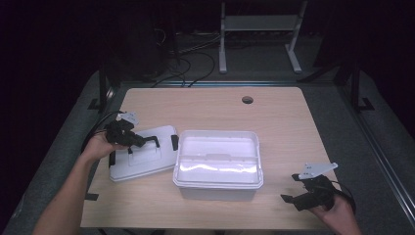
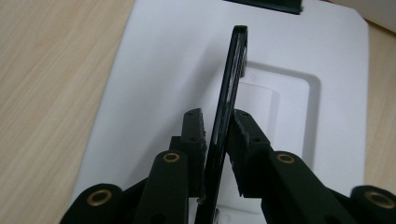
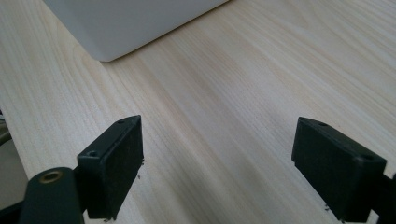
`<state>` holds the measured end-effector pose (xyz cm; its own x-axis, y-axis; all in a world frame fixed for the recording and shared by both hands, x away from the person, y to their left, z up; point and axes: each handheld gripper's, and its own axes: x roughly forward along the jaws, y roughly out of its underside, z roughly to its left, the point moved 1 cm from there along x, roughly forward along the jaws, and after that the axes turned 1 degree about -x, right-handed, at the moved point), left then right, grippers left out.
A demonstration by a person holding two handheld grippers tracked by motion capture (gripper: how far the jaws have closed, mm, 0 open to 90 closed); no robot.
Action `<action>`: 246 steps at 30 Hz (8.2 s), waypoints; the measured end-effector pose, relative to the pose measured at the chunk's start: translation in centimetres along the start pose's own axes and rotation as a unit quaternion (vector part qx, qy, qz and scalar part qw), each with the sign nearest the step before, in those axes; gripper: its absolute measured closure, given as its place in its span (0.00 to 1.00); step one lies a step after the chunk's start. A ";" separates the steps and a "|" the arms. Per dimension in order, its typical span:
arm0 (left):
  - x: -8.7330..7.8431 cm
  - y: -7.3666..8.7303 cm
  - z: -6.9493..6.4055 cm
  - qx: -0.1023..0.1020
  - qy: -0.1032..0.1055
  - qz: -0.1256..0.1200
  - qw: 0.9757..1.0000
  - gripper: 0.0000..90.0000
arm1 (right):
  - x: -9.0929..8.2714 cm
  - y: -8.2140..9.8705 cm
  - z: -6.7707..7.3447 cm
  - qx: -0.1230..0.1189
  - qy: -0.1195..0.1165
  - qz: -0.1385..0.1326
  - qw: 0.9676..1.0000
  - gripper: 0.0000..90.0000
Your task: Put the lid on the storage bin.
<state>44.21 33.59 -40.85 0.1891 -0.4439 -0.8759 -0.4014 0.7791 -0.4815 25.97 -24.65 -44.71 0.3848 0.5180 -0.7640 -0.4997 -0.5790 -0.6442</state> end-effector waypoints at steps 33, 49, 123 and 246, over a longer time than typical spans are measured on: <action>-11.7 -0.9 -4.8 0.060 0.009 0.033 0.998 0.94 | 0.4 -0.4 0.4 -0.004 -0.001 0.001 1.000 0.18; -16.1 -4.0 -7.6 0.079 0.018 0.003 0.997 0.94 | 0.4 -0.5 0.3 -0.001 0.001 -0.001 1.000 0.18; -3.3 -24.8 -18.1 0.226 0.115 0.013 0.967 0.94 | -0.8 -0.2 0.0 0.001 0.003 -0.021 1.000 0.18; -6.8 -12.4 -14.1 0.132 0.073 -0.049 0.987 0.38 | -0.2 -0.5 0.1 0.003 0.011 -0.008 1.000 0.17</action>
<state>35.24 20.72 -28.46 0.0762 -0.5671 -0.8201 -0.1370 0.8087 -0.5720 26.05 -24.45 -44.21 0.4105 0.5130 -0.7539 -0.4976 -0.5668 -0.6566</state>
